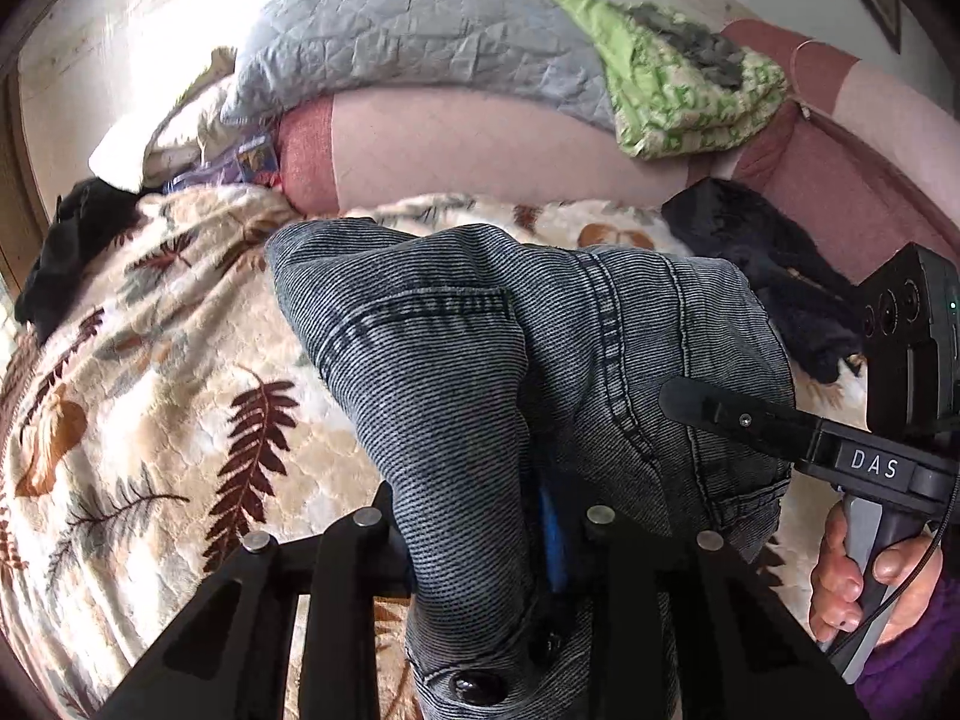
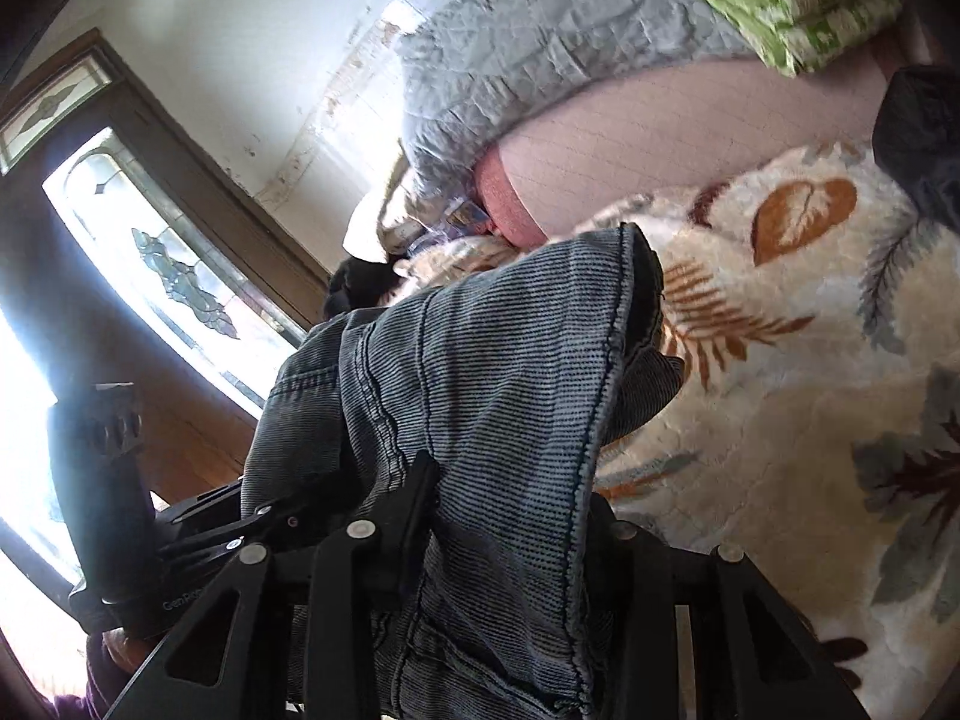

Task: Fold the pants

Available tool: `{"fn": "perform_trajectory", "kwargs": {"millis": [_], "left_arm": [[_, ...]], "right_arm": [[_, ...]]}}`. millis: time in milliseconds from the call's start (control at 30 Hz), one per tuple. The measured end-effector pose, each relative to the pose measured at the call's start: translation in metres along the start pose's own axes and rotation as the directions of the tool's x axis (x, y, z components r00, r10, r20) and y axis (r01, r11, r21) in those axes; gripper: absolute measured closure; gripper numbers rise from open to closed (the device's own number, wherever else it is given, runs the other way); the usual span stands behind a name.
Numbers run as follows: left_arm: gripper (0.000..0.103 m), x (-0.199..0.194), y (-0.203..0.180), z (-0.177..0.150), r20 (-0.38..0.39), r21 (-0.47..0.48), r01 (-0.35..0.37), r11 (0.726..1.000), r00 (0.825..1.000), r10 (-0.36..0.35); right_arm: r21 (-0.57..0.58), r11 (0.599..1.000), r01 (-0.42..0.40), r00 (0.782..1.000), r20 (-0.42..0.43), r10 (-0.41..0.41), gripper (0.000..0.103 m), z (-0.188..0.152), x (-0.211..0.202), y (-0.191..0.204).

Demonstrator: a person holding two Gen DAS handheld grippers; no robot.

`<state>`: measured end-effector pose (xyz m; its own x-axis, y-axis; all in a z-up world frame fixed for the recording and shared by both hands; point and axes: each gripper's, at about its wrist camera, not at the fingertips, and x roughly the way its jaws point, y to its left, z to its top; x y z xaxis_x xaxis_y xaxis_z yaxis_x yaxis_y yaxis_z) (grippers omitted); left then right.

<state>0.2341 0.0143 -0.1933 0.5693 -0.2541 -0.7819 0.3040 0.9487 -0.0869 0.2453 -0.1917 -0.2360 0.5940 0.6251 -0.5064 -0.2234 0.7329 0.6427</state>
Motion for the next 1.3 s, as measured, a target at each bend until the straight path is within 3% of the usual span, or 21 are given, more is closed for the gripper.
{"fn": "perform_trajectory", "kwargs": {"millis": [67, 100, 133, 200, 267, 400, 567, 733, 867, 967, 1133, 1300], "left_arm": [[0.071, 0.041, 0.009, -0.009, -0.103, -0.022, -0.048, 0.999, 0.994, 0.046], [0.063, 0.058, 0.013, -0.015, -0.134, -0.034, -0.082, 0.996, 0.988, 0.077], [0.054, 0.067, 0.018, -0.020, -0.127, -0.050, -0.108, 0.993, 0.987, 0.101], [0.051, 0.066, 0.024, -0.023, -0.101, -0.102, -0.102, 0.989, 0.991, 0.092], [0.048, 0.058, 0.028, -0.022, -0.098, -0.127, -0.096, 0.987, 0.992, 0.084], [0.047, 0.021, 0.025, -0.024, -0.053, -0.155, -0.119, 0.981, 0.992, 0.112], [0.026, -0.061, 0.007, -0.037, 0.109, -0.159, -0.153, 0.975, 0.979, 0.172], [0.016, -0.149, -0.021, -0.058, 0.284, -0.132, -0.171, 0.976, 0.937, 0.203], [0.010, -0.204, -0.042, -0.073, 0.382, -0.116, -0.178, 0.977, 0.900, 0.209], [0.010, -0.235, -0.054, -0.081, 0.412, -0.099, -0.162, 0.982, 0.891, 0.189], [0.010, -0.270, -0.066, -0.098, 0.443, -0.092, -0.219, 0.971, 0.865, 0.237], [0.010, -0.274, -0.060, -0.111, 0.391, -0.115, -0.289, 0.950, 0.866, 0.311]], "right_arm": [[0.060, 0.998, 0.032, 0.994, -0.103, -0.025, 0.059, -0.007, 0.038, -0.025], [0.089, 0.993, 0.071, 0.985, -0.162, -0.056, 0.053, -0.014, 0.056, -0.037], [0.110, 0.985, 0.136, 0.974, -0.195, -0.112, 0.045, -0.019, 0.067, -0.047], [0.123, 0.985, 0.121, 0.980, -0.170, -0.099, 0.040, -0.020, 0.065, -0.046], [0.070, 0.982, 0.174, 0.969, -0.191, -0.158, 0.037, -0.015, 0.057, -0.036], [0.033, 0.972, 0.233, 0.969, -0.089, -0.230, 0.036, -0.018, 0.012, -0.020], [0.000, 0.972, 0.234, 0.968, 0.093, -0.233, 0.036, -0.038, -0.064, 0.012], [-0.096, 0.962, 0.255, 0.952, 0.199, -0.232, 0.036, -0.079, -0.125, 0.060], [-0.157, 0.947, 0.280, 0.938, 0.256, -0.235, 0.036, -0.099, -0.166, 0.097], [-0.191, 0.938, 0.288, 0.923, 0.317, -0.219, 0.036, -0.106, -0.195, 0.125], [-0.246, 0.911, 0.331, 0.897, 0.383, -0.222, 0.036, -0.113, -0.220, 0.164], [-0.282, 0.897, 0.339, 0.888, 0.411, -0.207, 0.034, -0.127, -0.233, 0.184]]}}
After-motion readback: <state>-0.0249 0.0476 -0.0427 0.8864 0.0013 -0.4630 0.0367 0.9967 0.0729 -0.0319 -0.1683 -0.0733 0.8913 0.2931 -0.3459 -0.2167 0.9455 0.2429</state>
